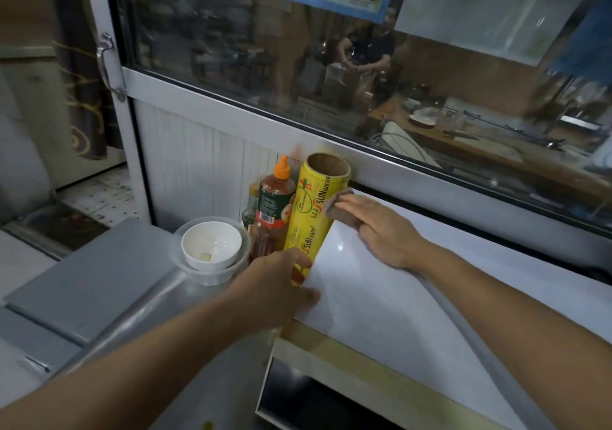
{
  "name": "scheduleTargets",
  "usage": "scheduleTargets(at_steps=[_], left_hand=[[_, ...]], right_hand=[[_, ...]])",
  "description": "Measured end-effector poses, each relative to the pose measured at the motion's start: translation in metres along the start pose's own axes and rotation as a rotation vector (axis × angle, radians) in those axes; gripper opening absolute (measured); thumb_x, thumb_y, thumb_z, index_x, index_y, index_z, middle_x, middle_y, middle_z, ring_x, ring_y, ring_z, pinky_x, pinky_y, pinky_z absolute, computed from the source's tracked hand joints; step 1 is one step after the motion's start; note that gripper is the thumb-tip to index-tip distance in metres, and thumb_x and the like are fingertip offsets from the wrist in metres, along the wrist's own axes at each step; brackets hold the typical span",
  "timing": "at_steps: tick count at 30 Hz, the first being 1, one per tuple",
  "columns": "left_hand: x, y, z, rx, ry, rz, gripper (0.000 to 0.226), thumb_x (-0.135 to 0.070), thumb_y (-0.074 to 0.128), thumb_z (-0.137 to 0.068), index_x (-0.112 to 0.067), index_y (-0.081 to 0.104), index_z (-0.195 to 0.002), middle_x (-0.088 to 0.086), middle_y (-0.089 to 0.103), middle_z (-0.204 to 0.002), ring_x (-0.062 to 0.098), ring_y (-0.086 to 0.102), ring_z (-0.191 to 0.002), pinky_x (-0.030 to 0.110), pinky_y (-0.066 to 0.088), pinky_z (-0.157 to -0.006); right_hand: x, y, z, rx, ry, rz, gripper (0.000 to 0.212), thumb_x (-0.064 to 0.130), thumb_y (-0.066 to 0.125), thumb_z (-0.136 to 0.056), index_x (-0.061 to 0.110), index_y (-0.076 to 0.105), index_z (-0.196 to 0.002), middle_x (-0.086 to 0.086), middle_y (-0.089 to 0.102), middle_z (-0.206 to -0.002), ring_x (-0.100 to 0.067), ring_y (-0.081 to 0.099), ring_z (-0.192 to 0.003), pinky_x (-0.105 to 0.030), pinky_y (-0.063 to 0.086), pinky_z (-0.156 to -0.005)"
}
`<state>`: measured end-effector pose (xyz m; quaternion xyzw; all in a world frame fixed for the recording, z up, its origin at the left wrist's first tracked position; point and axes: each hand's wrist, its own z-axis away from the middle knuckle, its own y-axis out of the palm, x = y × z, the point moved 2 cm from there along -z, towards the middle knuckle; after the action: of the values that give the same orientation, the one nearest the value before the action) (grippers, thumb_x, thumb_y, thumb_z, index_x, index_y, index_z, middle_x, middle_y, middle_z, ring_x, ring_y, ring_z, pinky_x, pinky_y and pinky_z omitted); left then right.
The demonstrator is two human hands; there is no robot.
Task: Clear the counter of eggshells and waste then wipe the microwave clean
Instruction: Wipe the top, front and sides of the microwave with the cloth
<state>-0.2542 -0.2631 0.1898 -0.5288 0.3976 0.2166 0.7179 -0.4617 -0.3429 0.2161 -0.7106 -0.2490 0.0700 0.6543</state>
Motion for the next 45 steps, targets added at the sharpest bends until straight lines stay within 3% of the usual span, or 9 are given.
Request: scheduleTargets(at_steps=[3,13,21,26,29,32,36,42,45], left_hand=[[-0.002,0.000,0.003,-0.017,-0.017,0.029,0.035,-0.034,0.065,-0.084,-0.032,0.050,-0.116,-0.023,0.049,-0.086,0.004,0.052,-0.083,0.016,0.045,-0.068],[0.007,0.002,0.033,-0.134,0.062,0.116,0.055,-0.025,0.073,-0.077,-0.021,0.039,-0.120,-0.006,0.054,-0.104,0.008,0.054,-0.090,0.021,0.049,-0.073],[-0.007,0.006,0.031,-0.128,0.130,-0.074,0.058,-0.019,0.067,-0.082,-0.025,0.038,-0.133,0.001,0.045,-0.134,0.020,0.046,-0.118,0.039,0.043,-0.100],[-0.022,0.009,0.035,-0.238,0.221,-0.308,0.051,-0.013,0.061,-0.083,-0.027,0.045,-0.130,-0.004,0.042,-0.139,0.021,0.034,-0.128,0.043,0.031,-0.109],[-0.037,0.020,0.036,-0.258,0.301,-0.438,0.043,-0.018,0.053,-0.086,-0.030,0.048,-0.127,-0.009,0.046,-0.137,0.016,0.032,-0.128,0.037,0.023,-0.106],[-0.043,0.030,0.037,-0.224,0.288,-0.479,0.033,-0.030,0.047,-0.090,-0.032,0.053,-0.122,-0.010,0.048,-0.134,0.014,0.036,-0.126,0.039,0.023,-0.106],[-0.047,0.039,0.040,-0.282,0.236,-0.564,0.028,-0.032,0.046,-0.090,-0.030,0.057,-0.116,-0.009,0.050,-0.129,0.017,0.041,-0.121,0.047,0.029,-0.106],[-0.074,0.075,0.056,-0.360,0.287,-0.657,0.028,-0.031,0.046,-0.089,-0.028,0.056,-0.115,-0.010,0.051,-0.128,0.017,0.038,-0.122,0.040,0.027,-0.104],[-0.093,0.104,0.059,-0.313,0.346,-0.634,0.028,-0.028,0.043,-0.091,-0.027,0.054,-0.117,-0.011,0.050,-0.129,0.017,0.038,-0.122,0.036,0.027,-0.100]], right_hand=[[0.014,0.006,0.007,-0.005,0.022,0.040,0.053,0.006,0.042,-0.090,0.023,0.040,-0.140,0.004,0.034,-0.150,-0.012,0.028,-0.138,-0.032,0.020,-0.116],[0.082,0.014,0.108,0.128,-0.192,-0.055,0.059,0.028,0.027,-0.087,0.043,0.019,-0.144,0.025,0.016,-0.152,0.002,0.014,-0.140,-0.020,0.014,-0.112],[0.004,-0.011,0.069,-0.022,0.353,0.118,0.057,0.014,0.037,-0.092,0.025,0.024,-0.147,0.005,0.020,-0.156,-0.013,0.020,-0.142,-0.032,0.023,-0.114],[0.077,0.009,0.160,0.005,0.061,0.022,0.061,0.023,0.031,-0.090,0.040,0.016,-0.146,0.034,0.002,-0.148,0.015,-0.005,-0.136,-0.007,0.005,-0.108],[0.070,0.000,0.191,0.070,0.018,-0.004,0.059,0.021,0.031,-0.092,0.037,0.010,-0.145,0.022,0.007,-0.153,0.005,0.001,-0.142,-0.013,0.003,-0.114],[0.012,-0.026,0.185,-0.009,0.221,0.053,0.060,0.007,0.037,-0.092,0.028,0.022,-0.146,0.011,0.017,-0.155,-0.008,0.016,-0.143,-0.028,0.017,-0.115],[-0.038,-0.038,0.170,-0.053,0.491,0.153,0.058,0.012,0.033,-0.093,0.025,0.022,-0.148,0.008,0.017,-0.156,-0.009,0.015,-0.143,-0.028,0.018,-0.112],[0.025,-0.015,0.239,-0.015,0.094,0.003,0.062,0.023,0.026,-0.086,0.036,0.020,-0.147,0.026,0.010,-0.151,0.010,0.003,-0.138,-0.002,-0.002,-0.104],[0.005,-0.029,0.262,0.037,0.027,-0.017,0.060,0.018,0.030,-0.092,0.043,0.017,-0.146,0.028,0.006,-0.153,0.009,0.002,-0.140,-0.014,0.002,-0.110]])
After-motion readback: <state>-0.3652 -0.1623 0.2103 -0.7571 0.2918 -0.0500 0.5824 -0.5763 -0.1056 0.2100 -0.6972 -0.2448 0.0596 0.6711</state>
